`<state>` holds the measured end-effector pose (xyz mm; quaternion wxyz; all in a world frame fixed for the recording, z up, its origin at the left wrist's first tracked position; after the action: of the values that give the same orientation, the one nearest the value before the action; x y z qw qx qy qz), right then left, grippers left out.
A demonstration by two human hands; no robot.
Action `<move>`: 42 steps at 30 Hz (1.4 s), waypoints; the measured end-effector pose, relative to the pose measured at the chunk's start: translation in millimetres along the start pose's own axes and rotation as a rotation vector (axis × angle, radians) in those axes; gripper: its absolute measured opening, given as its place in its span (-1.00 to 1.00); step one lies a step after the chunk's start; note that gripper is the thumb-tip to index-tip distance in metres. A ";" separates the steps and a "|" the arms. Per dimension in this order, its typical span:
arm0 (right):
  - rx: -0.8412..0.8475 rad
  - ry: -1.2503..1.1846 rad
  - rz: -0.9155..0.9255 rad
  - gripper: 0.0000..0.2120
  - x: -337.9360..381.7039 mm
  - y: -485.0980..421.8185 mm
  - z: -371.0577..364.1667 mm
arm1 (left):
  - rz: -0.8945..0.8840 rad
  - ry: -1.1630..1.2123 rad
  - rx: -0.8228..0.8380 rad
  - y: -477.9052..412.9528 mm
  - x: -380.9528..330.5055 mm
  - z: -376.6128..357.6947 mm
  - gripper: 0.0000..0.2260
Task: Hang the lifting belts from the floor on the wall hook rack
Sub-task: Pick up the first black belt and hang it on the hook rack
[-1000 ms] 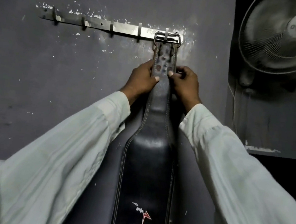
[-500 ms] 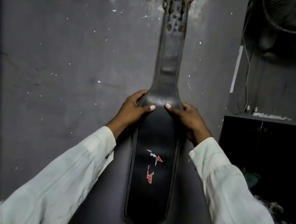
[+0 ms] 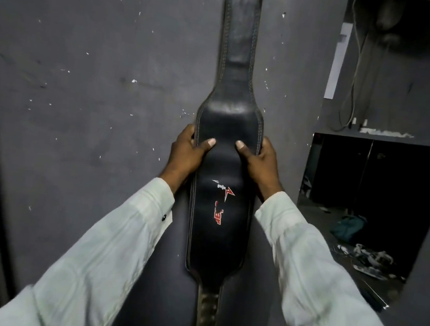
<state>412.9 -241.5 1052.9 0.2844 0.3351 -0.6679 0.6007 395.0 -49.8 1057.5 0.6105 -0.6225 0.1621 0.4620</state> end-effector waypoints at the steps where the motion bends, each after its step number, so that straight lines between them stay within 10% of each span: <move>1: -0.020 0.018 0.012 -0.57 -0.4 -0.7 0.4 | -0.016 -0.008 -0.033 -0.3 -2.4 0.8 -0.69; 19: 0.100 -0.134 -0.265 -0.63 -80.8 81.3 22.4 | 0.164 -0.059 0.319 78.1 65.6 -17.7 -0.43; 26: 0.037 -0.082 -0.259 -0.63 -102.2 93.9 25.2 | 0.138 -0.136 0.026 102.7 80.9 -26.9 -0.59; 42: 0.101 -0.067 -0.374 -0.59 -162.2 140.0 42.6 | 0.364 -0.115 0.338 146.3 160.1 -42.8 -0.51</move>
<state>403.0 -259.0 835.4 0.3515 0.4868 -0.5721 0.5587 382.4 -60.3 837.0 0.6208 -0.4451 0.3114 0.5653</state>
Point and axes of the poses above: each hand's wrist, its own y-axis away from the middle knuckle, its own z-axis out of the back of the hand, x = y × z, the point moved 4 cm from there along -y, towards the middle knuckle, and after that the axes turned 6 degrees about -y, right-handed, at the moved point
